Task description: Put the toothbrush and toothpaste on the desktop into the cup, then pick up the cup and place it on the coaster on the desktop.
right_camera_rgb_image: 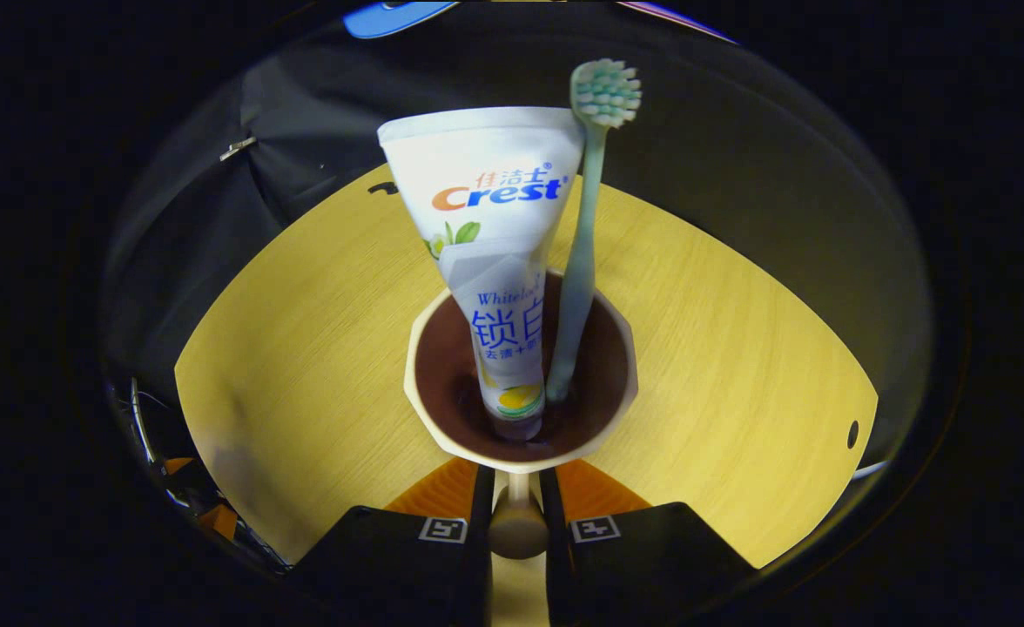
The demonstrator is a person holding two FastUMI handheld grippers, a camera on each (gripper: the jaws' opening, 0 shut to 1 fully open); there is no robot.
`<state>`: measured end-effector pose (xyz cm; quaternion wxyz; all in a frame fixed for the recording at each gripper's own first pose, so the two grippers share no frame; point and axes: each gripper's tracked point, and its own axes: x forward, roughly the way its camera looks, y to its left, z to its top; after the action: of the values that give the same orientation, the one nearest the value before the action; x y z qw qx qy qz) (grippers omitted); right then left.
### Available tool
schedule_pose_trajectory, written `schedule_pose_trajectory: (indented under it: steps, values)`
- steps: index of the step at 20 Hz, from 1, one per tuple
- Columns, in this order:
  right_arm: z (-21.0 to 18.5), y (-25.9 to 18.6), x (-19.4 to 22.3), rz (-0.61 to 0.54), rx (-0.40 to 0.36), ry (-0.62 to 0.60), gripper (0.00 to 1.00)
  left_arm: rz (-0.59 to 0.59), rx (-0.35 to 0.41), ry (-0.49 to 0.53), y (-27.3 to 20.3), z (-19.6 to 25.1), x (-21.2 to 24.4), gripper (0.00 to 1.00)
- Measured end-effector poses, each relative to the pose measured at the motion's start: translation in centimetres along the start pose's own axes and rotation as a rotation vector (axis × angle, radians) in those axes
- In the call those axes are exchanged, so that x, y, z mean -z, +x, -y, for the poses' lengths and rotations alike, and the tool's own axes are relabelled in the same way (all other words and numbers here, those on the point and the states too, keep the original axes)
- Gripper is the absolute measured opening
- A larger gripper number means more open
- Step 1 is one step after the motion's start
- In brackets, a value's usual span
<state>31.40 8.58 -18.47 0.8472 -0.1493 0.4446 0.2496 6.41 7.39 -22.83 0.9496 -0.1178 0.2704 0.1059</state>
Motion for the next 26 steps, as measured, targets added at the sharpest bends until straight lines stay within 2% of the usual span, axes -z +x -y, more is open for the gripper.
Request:
schedule_pose_trajectory:
  steps: [4,12,13,14,18,19,21,22,23,24,26]
  values:
    - [-0.4,0.2,0.2,-0.029,-0.013,-0.027,0.28,-0.009,-0.038,-0.027,-1.1,-1.6,1.0,0.98]
    - [0.0,-0.1,0.6,-0.080,0.019,-0.054,0.28,-0.006,-0.085,-0.038,-3.8,-4.1,2.0,0.98]
    - [-0.1,-0.2,0.7,-0.087,0.019,-0.051,0.23,-0.008,-0.089,-0.036,-4.3,-4.4,2.1,0.98]
    - [-0.3,-0.4,0.7,-0.082,0.014,-0.050,0.29,-0.006,-0.092,-0.032,-4.7,-4.5,2.2,0.98]
    - [-0.2,-2.7,-0.9,-0.009,0.019,-0.016,0.33,0.003,-0.086,-0.023,-6.2,-4.9,2.2,0.98]
    - [-0.2,-3.7,-1.3,0.009,0.021,0.003,0.57,0.004,-0.080,-0.023,-6.7,-4.9,2.2,0.97]
    - [-0.3,-6.2,-1.7,0.047,0.023,0.036,0.82,0.015,-0.059,-0.017,-7.6,-4.3,1.7,0.98]
    - [-0.3,-7.7,-1.6,0.069,0.027,0.050,0.85,0.023,-0.045,-0.012,-7.9,-3.5,1.3,0.97]
    - [-0.3,-9.2,-1.5,0.094,0.037,0.063,0.97,0.034,-0.029,-0.005,-7.9,-2.6,0.4,0.97]
    - [-0.2,-10.9,-1.2,0.117,0.047,0.076,1.00,0.051,-0.011,0.005,-8.3,-2.5,0.4,0.98]
    - [-0.1,-14.3,-0.5,0.173,0.072,0.109,0.99,0.085,0.019,0.032,-9.5,-1.4,-0.5,0.98]
